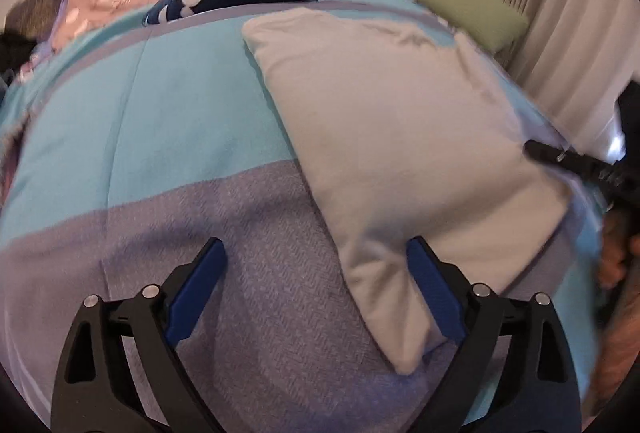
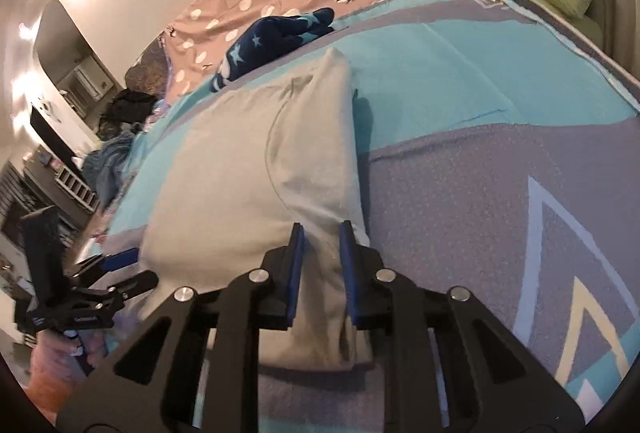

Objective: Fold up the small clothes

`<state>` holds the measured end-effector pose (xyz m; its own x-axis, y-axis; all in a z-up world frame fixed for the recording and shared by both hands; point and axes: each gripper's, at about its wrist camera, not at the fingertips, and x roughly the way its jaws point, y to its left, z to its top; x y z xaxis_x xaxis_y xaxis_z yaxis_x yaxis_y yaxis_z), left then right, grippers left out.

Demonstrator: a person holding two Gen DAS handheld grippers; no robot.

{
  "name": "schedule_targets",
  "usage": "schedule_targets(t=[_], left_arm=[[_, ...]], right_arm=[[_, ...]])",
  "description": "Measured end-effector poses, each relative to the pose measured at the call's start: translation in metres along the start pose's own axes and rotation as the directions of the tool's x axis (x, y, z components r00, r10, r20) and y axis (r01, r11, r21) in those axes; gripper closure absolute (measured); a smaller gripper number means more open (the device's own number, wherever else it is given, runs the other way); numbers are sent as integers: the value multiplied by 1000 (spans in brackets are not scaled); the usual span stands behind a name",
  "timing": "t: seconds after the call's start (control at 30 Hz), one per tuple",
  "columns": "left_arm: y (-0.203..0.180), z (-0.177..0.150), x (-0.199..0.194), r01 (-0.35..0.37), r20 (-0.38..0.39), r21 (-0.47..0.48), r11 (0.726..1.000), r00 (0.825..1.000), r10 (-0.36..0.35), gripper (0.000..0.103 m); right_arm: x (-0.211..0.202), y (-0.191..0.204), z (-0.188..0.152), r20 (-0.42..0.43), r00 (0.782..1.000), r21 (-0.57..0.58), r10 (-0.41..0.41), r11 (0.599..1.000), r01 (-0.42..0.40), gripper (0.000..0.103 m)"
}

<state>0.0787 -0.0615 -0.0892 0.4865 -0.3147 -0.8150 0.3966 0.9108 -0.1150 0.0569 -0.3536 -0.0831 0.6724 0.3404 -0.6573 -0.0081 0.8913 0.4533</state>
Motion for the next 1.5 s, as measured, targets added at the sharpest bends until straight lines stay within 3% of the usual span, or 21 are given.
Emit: schedule_targets(t=[0.13,0.33,0.4,0.5,0.57,0.63,0.7,0.73,0.77,0.9,0.97,1.0,1.03,1.1,1.2,1.3,1.37,1.47,1.5], left_arm=[[5,10,-12,-1,20,33,999,1000,0,10],[37,66,-2,18,77,-55,998,997,-14,10],[48,90,11,32,80,-89,995,997,-25,10],[56,116,30,19,77,-93,996,997,-12,10],[59,134,44,22,74,-86,996,997,-15,12],[59,151,60,44,56,-77,996,998,-40,22],[54,165,73,46,50,-39,998,998,-44,28],[52,170,78,39,53,-16,999,998,-38,29],[50,176,83,36,56,-2,999,998,-36,29],[43,193,93,107,84,36,994,990,-110,31],[38,197,101,158,53,69,985,985,-162,54],[37,198,105,168,22,76,983,985,-170,83],[36,197,110,179,-12,79,981,984,-179,93],[35,192,106,149,8,103,984,989,-150,94],[45,188,92,124,69,55,991,989,-128,94],[52,190,98,143,74,29,989,987,-144,92],[52,188,100,152,65,22,988,986,-153,86],[53,186,83,123,97,6,992,988,-123,56],[53,183,76,111,115,6,994,987,-111,55]], right_arm=[[-10,5,20,31,999,-37,24,999,-23,61],[9,20,70,53,998,-138,-17,990,24,53],[26,20,88,40,998,-160,-51,985,57,52],[48,15,107,4,999,-162,-42,986,42,46],[63,11,117,-23,999,-151,-27,988,23,45],[73,5,124,-35,999,-139,-37,990,32,45],[83,-1,130,-54,998,-122,-25,992,18,62],[87,-3,131,-63,998,-112,-12,994,5,81],[89,-7,133,-62,998,-96,-1,995,-5,90],[78,-17,134,-3,992,-50,126,991,-126,96],[68,-22,135,38,979,-38,200,979,-198,96],[64,-25,136,59,970,-32,236,972,-234,96],[62,-26,137,71,964,-30,257,966,-255,96],[58,-29,139,89,957,-32,276,961,-275,96],[78,-38,139,60,988,-12,141,990,-141,96],[100,-49,131,0,999,35,44,998,-44,88],[92,-50,128,21,999,54,31,998,-32,79],[61,-38,129,89,996,11,16,1000,-17,77],[50,-32,127,101,994,-9,44,999,-43,77]])
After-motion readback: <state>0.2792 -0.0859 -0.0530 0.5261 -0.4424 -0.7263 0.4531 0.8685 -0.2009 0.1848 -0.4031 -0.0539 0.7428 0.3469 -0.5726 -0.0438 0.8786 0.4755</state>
